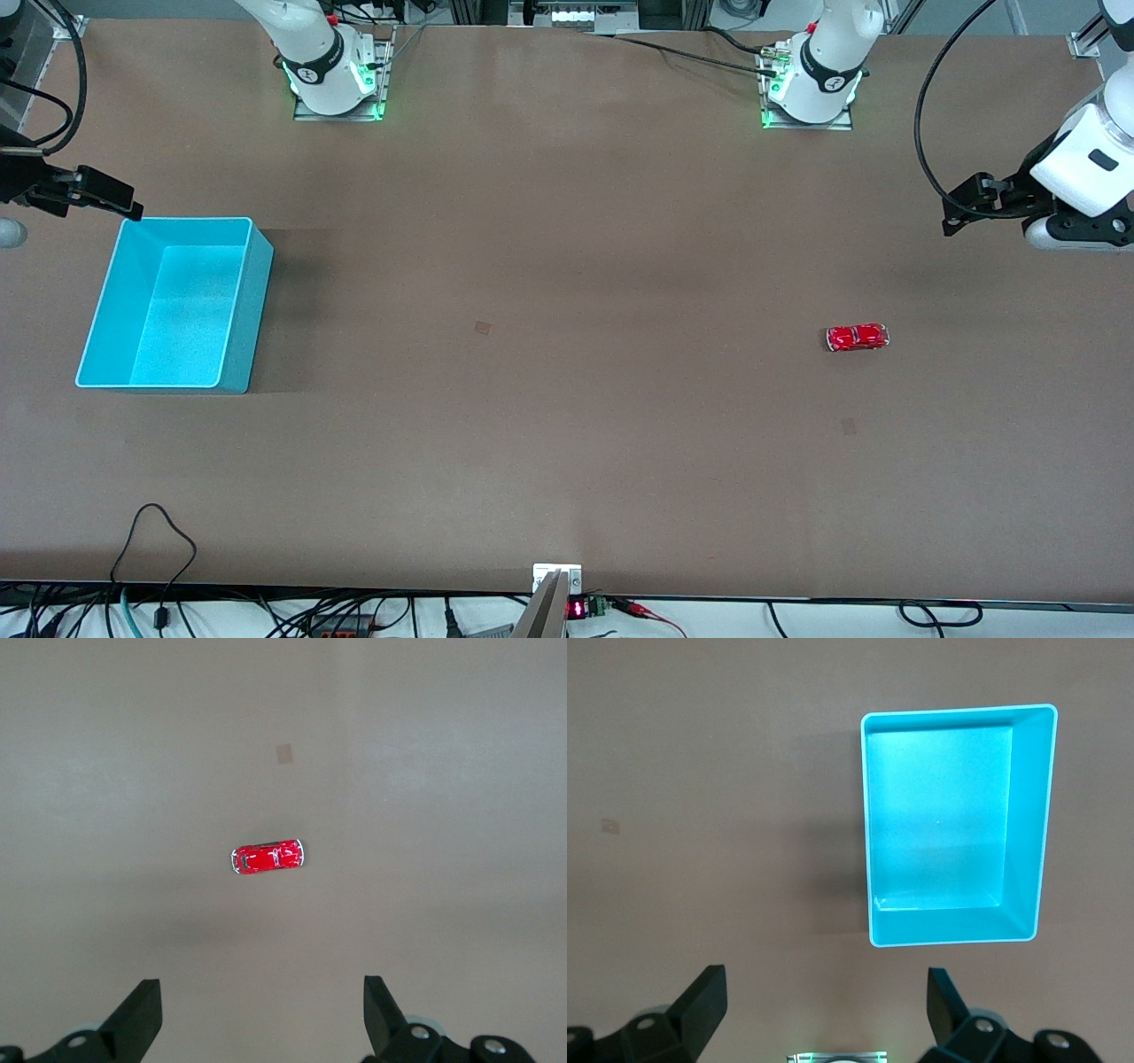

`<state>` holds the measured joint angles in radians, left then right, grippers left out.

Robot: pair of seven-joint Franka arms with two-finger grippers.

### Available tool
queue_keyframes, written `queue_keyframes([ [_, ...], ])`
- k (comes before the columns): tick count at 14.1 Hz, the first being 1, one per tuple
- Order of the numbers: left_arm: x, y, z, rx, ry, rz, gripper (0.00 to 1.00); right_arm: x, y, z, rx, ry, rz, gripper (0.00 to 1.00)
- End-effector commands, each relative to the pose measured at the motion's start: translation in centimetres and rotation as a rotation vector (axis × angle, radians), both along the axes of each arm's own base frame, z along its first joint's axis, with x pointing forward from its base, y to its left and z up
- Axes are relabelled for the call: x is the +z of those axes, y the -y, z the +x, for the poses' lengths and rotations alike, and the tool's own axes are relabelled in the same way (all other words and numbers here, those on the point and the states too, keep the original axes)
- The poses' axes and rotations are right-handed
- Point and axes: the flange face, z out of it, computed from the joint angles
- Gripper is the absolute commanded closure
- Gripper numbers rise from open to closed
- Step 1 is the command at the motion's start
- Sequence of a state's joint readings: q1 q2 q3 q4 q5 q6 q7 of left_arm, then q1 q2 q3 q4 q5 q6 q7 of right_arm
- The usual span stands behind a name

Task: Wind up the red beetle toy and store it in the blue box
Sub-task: 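Move the left gripper down toward the red toy car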

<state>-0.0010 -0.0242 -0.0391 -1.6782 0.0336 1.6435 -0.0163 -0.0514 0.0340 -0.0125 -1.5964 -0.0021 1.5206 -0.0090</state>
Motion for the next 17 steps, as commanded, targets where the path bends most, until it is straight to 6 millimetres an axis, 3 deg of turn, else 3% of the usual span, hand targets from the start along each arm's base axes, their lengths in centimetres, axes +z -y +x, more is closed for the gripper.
queue_keyframes([
  [1, 0.5, -0.2, 0.6, -0.016, -0.009, -0.011, 0.0, 0.2, 0.2, 0.1, 0.006, 0.003, 0.005, 0.0],
  [5, 0.4, -0.1, 0.7, -0.015, -0.01, -0.011, 0.0, 0.2, 0.3, 0.1, 0.004, 0.003, 0.003, 0.0],
  [10, -1.3, 0.0, -0.4, -0.012, -0.148, -0.01, 0.0, -0.4, 0.2, 0.4, 0.007, -0.006, 0.005, 0.0],
  [13, -3.8, 1.0, -2.1, -0.034, -0.354, -0.012, 0.0, -1.3, -0.3, 0.7, 0.014, -0.027, 0.011, 0.0],
  [17, -6.8, 1.1, -3.2, -0.119, -0.461, -0.033, 0.0, -2.1, -0.7, 1.0, 0.022, -0.046, 0.008, 0.0],
])
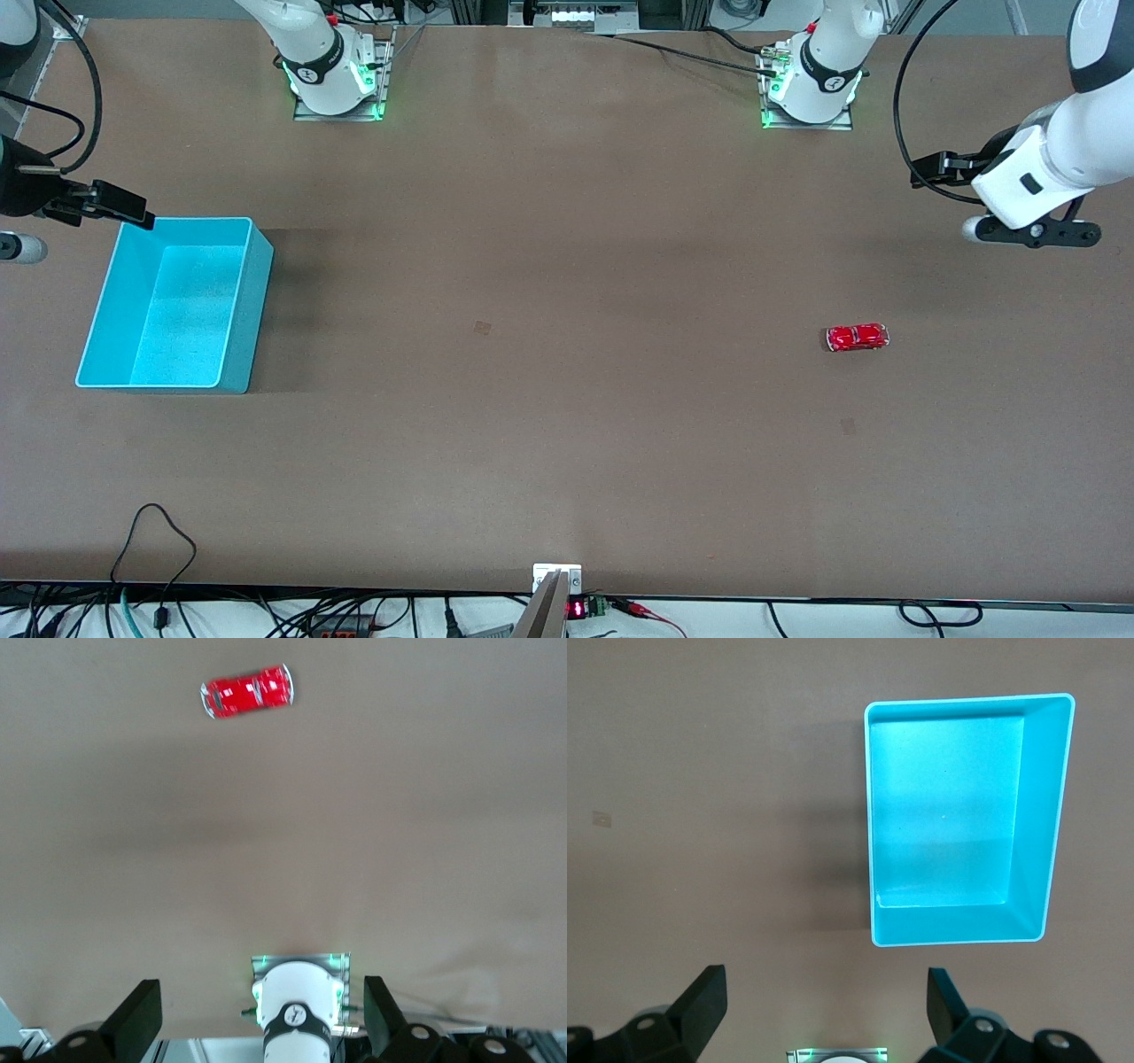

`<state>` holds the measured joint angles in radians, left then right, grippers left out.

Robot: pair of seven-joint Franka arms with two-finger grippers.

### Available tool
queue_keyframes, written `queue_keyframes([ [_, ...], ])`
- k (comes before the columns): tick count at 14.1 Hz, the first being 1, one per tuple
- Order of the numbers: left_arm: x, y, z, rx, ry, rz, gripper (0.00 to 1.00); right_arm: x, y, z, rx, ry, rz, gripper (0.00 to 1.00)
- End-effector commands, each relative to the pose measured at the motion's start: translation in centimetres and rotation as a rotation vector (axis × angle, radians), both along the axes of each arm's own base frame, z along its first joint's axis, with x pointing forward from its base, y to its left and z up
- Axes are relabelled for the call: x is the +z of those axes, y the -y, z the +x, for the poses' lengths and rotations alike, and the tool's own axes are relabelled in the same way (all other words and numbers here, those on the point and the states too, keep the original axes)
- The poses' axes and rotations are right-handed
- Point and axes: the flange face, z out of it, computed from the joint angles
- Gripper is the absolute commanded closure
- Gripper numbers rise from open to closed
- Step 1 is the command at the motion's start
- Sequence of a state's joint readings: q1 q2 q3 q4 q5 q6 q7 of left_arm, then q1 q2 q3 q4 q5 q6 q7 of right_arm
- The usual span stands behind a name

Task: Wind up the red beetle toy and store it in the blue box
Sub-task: 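Move the left gripper down toward the red toy car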

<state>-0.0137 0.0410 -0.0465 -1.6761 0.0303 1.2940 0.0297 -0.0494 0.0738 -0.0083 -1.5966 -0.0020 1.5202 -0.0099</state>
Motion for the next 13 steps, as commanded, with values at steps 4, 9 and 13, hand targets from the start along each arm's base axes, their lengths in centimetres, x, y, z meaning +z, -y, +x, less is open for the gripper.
queue_keyframes([
  [4, -5.7, -1.0, -0.3, -0.28, -0.094, -0.195, 0.0, -0.1, -0.7, 0.1, 0.021, -0.009, 0.006, 0.0],
  [9, -14.2, -6.1, 5.6, -0.791, 0.077, -0.389, 0.0, -0.7, -0.5, 0.2, 0.02, -0.021, 0.007, 0.0],
  [13, -19.2, -6.7, 8.4, -1.026, 0.157, -0.381, 0.0, -0.9, -0.7, 0.3, 0.023, -0.026, 0.009, 0.0],
])
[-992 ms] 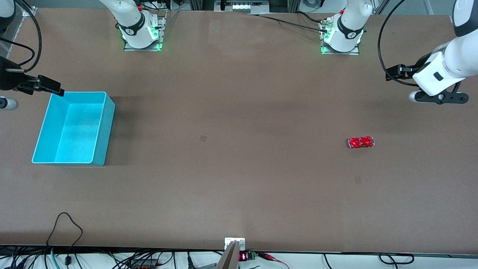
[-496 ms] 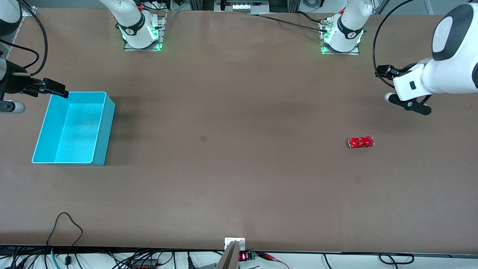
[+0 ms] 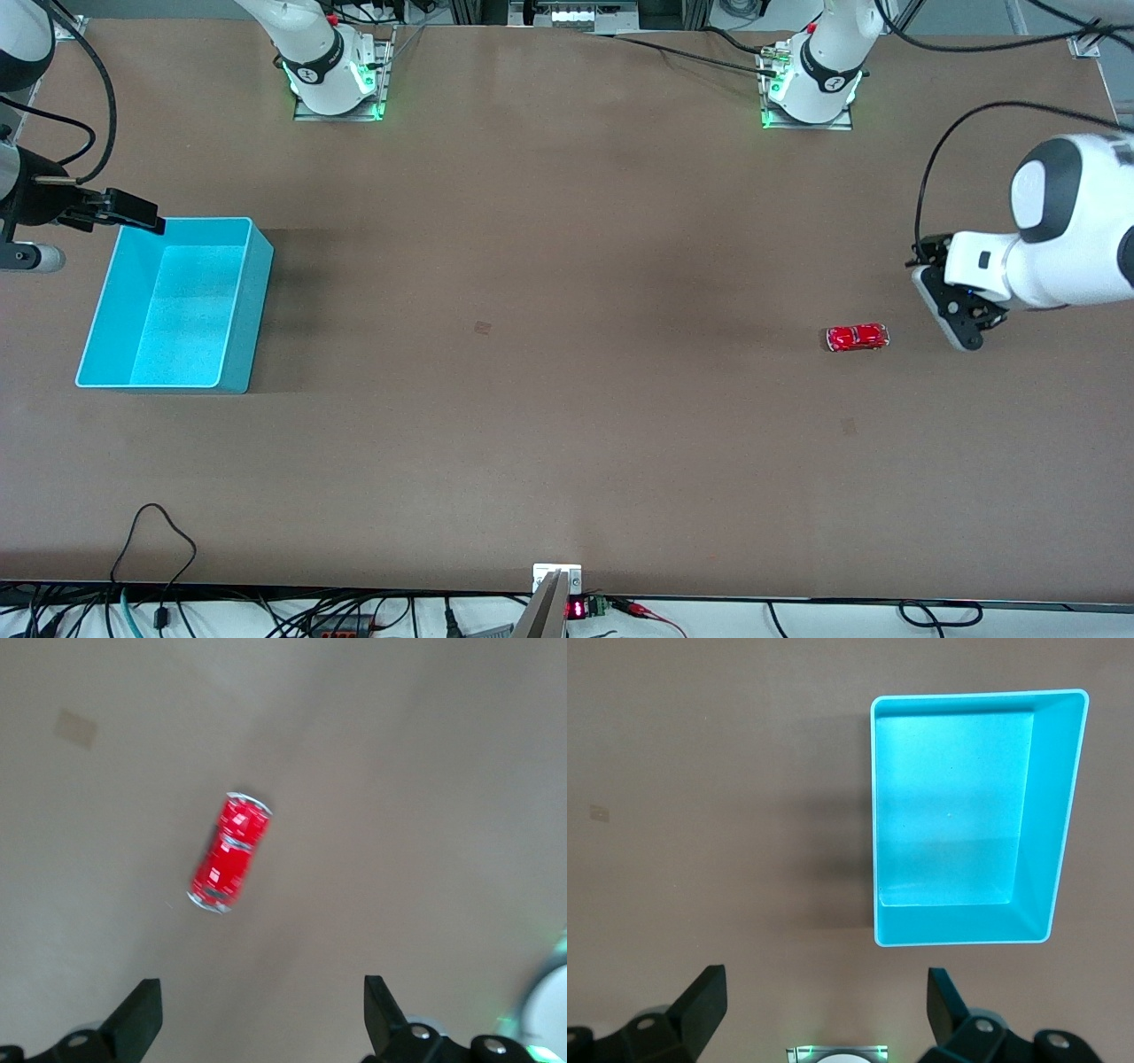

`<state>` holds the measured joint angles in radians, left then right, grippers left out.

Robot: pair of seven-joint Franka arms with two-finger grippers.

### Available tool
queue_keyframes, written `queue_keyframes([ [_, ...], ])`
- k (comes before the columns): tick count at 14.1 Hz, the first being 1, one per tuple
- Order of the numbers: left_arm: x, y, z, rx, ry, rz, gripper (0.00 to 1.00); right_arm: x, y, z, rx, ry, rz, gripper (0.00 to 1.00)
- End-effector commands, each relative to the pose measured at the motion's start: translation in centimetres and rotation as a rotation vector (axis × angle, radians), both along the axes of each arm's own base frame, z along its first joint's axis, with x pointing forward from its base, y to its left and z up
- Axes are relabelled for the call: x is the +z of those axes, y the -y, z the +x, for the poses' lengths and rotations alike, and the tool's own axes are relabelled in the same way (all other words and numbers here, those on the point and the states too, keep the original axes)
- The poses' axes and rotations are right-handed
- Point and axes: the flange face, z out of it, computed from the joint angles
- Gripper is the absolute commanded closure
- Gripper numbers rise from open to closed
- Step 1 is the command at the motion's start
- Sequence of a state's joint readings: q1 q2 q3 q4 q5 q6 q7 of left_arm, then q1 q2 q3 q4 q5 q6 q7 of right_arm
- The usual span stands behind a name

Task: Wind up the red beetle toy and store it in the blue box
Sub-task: 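Move the left gripper down toward the red toy car, then lower the left gripper and grasp the red toy car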

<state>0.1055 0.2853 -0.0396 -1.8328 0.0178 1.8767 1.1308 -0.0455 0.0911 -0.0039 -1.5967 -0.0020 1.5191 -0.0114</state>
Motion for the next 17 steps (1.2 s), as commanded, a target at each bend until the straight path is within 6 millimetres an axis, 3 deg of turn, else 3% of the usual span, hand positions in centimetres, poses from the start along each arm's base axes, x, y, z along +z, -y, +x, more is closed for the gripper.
queue_keyframes([
  [1, -3.1, 0.1, 1.0, -0.127, 0.043, 0.003, 0.0, 0.0, -0.3, -0.2, 0.013, -0.017, 0.006, 0.0],
  [7, -9.5, 0.9, 0.0, -0.264, 0.126, 0.001, 0.0, -1.4, -0.5, 0.2, 0.013, -0.058, 0.017, 0.0],
  [11, -13.1, 1.4, -2.3, -0.304, 0.176, -0.004, 0.01, -1.6, -1.5, -0.2, 0.029, -0.087, 0.012, 0.0],
  [16, -15.1, 1.9, -2.9, -0.36, 0.204, -0.01, 0.17, -2.3, -1.2, -0.6, 0.029, -0.137, -0.002, 0.0],
  [17, -15.8, 1.9, -3.3, -0.358, 0.187, -0.014, 0.24, -2.3, -1.0, -0.6, 0.03, -0.143, -0.014, 0.0],
])
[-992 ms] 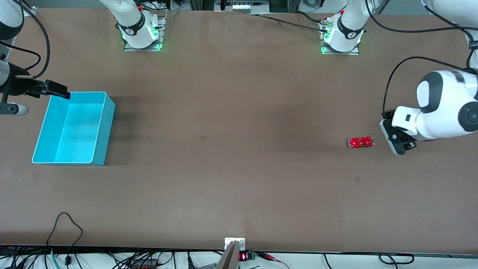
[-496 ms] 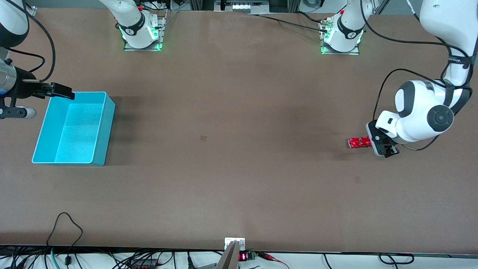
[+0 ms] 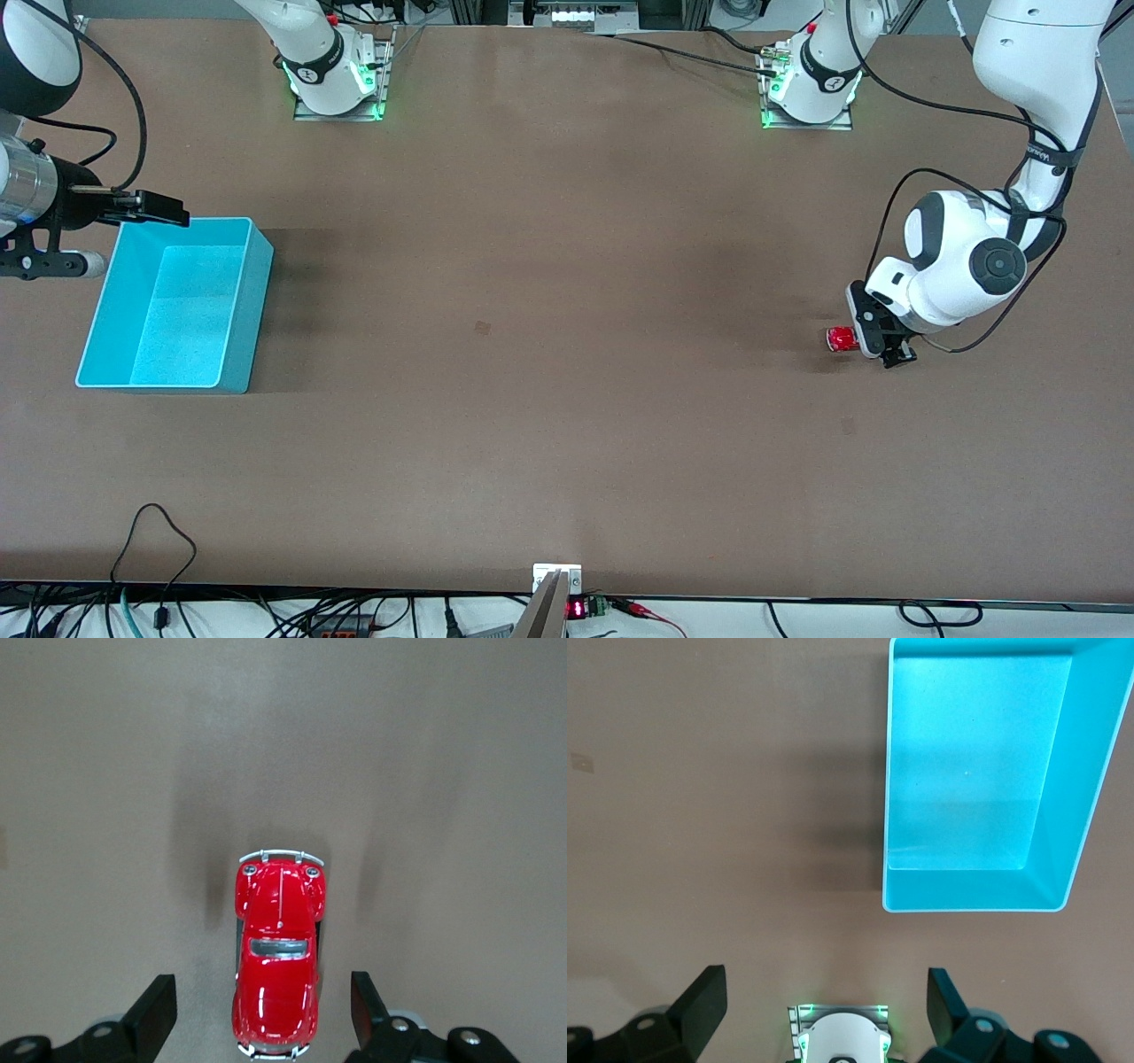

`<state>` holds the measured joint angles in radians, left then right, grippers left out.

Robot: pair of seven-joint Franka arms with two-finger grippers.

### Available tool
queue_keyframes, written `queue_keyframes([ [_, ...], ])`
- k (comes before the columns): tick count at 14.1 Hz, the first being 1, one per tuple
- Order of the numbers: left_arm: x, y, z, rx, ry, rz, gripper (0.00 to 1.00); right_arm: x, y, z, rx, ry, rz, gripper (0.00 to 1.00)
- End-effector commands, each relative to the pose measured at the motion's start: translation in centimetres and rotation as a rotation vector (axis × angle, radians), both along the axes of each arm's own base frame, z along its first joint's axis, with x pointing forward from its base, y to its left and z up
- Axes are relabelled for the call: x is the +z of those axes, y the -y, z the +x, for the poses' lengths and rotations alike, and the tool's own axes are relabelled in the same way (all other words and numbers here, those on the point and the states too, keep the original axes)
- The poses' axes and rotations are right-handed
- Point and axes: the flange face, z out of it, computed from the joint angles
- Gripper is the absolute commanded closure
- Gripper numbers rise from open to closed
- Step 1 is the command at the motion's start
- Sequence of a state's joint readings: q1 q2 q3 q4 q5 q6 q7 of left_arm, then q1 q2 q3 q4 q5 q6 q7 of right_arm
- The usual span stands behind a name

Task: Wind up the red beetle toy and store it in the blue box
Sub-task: 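Lower the left gripper and grasp the red toy car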

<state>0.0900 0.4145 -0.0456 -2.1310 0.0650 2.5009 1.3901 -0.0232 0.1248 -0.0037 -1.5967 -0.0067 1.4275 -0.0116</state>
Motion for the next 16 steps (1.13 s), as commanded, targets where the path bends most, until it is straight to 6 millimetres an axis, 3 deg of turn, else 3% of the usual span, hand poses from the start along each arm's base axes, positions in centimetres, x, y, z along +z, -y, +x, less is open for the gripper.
queue_keyframes([
  [1, -1.3, 0.2, -0.6, -0.035, -0.016, 0.007, 0.3, 0.0, 0.3, -0.3, 0.007, -0.022, -0.015, 0.0],
  [5, -1.7, 0.9, -0.4, -0.049, -0.011, 0.006, 0.61, -0.2, 0.3, -0.5, 0.006, -0.049, -0.013, 0.0],
  [8, -1.5, 0.9, -0.3, -0.049, -0.009, 0.007, 0.91, -0.1, 0.6, -0.5, 0.0, -0.046, -0.013, 0.0],
  [10, -1.5, 1.0, -0.2, -0.05, -0.008, 0.007, 0.97, -0.2, 0.7, -0.4, 0.0, -0.046, -0.012, 0.0],
  [16, -1.3, 1.3, 0.0, -0.169, -0.006, 0.001, 0.99, -0.5, 1.3, -0.3, 0.033, -0.047, 0.003, 0.0],
])
